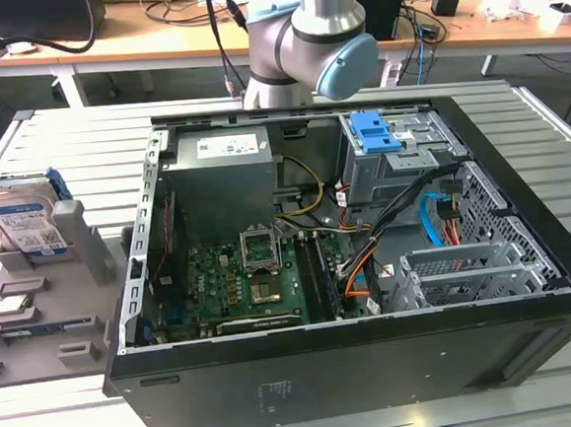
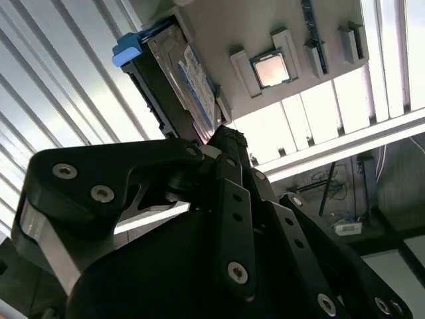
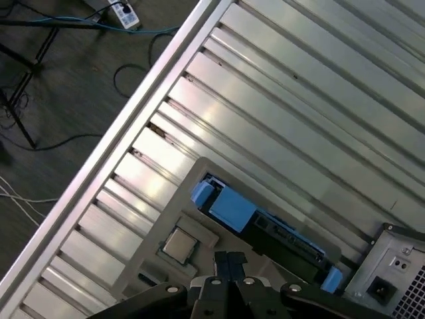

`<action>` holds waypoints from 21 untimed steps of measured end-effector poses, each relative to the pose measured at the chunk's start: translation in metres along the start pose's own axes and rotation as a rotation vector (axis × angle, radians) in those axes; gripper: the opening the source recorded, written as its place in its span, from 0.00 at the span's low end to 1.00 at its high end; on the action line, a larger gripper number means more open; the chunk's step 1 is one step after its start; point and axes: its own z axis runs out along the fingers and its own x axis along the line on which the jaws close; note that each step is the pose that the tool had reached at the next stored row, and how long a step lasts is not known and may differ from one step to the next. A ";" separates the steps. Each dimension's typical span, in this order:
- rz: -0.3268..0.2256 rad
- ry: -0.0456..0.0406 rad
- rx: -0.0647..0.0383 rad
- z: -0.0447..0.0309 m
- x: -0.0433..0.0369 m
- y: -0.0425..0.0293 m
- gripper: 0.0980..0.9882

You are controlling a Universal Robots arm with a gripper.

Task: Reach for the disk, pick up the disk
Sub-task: 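Pick up the disk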

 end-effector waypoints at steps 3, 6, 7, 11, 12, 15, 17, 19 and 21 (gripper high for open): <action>-0.075 0.0028 0.000 0.0000 0.0000 -0.0001 0.01; -0.115 0.0044 0.000 0.0000 0.0000 0.0000 0.01; -0.127 0.0049 0.000 0.0000 0.0000 0.0000 0.01; -0.179 0.0068 0.000 0.0000 0.0000 0.0000 0.01; -0.200 0.0076 0.000 0.0000 0.0000 0.0000 0.01; -0.259 0.0098 0.000 0.0001 0.0000 0.0000 0.01; -0.284 0.0108 0.000 0.0000 0.0000 0.0000 0.01; -0.319 0.0122 0.000 0.0000 0.0000 0.0000 0.01; -0.342 0.0131 0.000 0.0000 0.0000 0.0000 0.01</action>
